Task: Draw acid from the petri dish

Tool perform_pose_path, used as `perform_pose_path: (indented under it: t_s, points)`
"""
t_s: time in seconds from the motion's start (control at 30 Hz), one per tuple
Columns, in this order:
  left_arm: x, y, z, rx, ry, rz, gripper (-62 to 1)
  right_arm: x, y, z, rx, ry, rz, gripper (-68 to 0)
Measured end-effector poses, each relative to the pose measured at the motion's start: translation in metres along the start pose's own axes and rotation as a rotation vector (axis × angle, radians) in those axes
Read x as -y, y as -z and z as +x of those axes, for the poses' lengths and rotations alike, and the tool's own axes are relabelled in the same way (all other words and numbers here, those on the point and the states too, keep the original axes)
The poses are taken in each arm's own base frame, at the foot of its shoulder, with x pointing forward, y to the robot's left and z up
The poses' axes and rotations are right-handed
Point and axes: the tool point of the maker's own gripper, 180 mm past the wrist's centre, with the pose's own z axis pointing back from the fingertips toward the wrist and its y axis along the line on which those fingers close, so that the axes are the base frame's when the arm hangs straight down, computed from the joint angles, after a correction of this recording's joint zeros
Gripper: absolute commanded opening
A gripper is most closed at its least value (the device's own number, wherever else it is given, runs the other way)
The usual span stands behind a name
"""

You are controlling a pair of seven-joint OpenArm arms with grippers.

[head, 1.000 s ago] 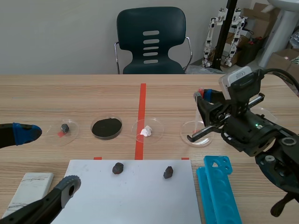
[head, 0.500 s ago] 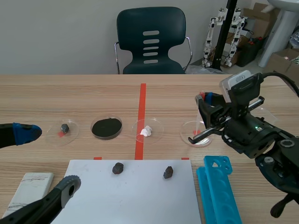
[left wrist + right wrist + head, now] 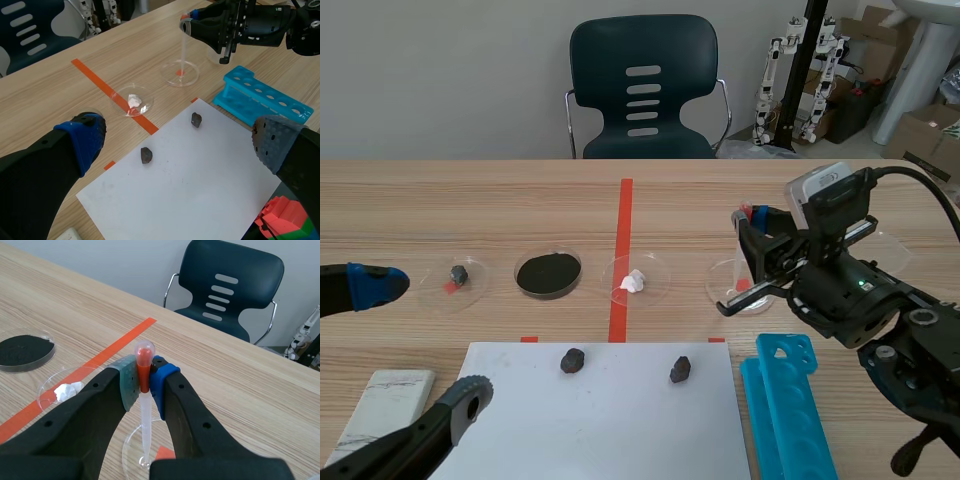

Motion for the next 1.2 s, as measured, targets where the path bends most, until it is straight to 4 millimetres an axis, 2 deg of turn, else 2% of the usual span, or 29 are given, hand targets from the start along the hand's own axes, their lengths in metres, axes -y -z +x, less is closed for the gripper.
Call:
perform_pose_path:
  t_s: [0.27,1.2]
  points:
    - [0.0000,0.0000,0.0000,0.000,0.000,0.000,0.6,-0.0001,-0.0025,-0.0075,-0.016,0.008,-0.002,-62.7]
    - [0.0000,0.0000,0.0000,0.000,0.000,0.000,0.6,-0.0001,-0.0024,-0.0073,-0.015,0.008,-0.002,-60.7]
